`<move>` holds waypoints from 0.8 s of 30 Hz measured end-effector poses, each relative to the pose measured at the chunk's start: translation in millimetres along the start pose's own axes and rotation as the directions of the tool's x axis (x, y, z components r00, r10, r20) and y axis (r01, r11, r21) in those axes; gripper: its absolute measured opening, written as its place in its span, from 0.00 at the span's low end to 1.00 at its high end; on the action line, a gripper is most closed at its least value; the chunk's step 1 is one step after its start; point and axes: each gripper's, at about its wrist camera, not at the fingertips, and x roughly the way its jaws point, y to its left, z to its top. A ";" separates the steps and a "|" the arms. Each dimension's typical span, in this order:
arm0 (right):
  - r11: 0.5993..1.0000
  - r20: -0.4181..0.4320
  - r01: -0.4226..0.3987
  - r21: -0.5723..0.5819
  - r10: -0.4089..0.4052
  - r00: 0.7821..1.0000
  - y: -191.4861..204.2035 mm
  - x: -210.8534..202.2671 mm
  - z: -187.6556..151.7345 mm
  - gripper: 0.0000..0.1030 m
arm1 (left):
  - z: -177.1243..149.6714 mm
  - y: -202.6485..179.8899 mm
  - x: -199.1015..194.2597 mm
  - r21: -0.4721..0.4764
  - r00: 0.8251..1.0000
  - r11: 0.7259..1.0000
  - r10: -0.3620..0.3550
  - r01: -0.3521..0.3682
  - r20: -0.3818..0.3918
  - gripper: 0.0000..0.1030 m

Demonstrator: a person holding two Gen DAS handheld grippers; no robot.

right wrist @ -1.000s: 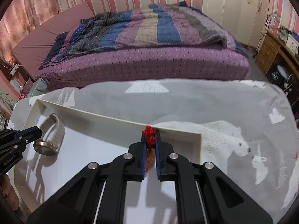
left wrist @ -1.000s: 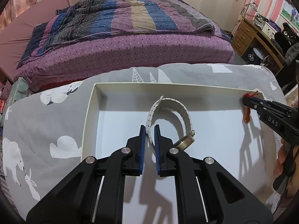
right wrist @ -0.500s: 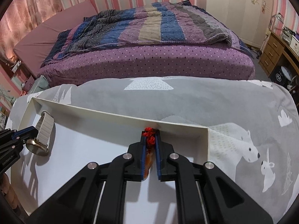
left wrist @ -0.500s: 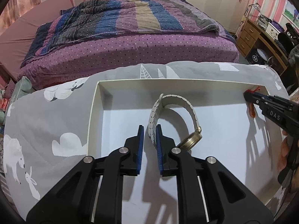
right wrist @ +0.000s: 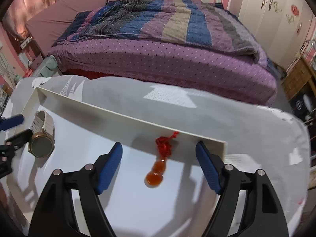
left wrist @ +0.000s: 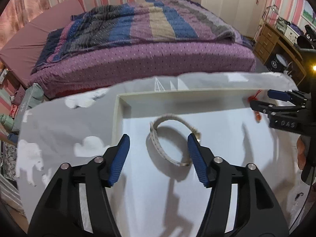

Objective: Organize jewelry
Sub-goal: 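Open the left gripper to drop the watch while the right gripper releases the pendant, then withdraw both grippers from the tray back toward the remaining jewelry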

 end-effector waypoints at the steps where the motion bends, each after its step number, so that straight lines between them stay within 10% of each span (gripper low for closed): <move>1: 1.000 0.008 -0.012 0.012 0.012 1.000 -1.0 -7.4 1.0 0.75 | 0.1 3.2 -12.9 -0.008 1.000 1.000 0.001 -0.001 0.014 0.66; 9: 0.996 0.167 -0.053 0.069 0.041 0.985 -4.5 -152.7 -11.5 0.80 | -23.9 27.5 -157.1 -0.090 0.982 0.996 0.007 0.010 0.188 0.96; 24: 0.993 0.321 -0.022 0.113 -0.015 0.947 20.8 -335.7 -152.8 0.91 | -141.9 21.6 -271.3 -0.142 0.969 0.989 -0.002 0.038 0.248 0.97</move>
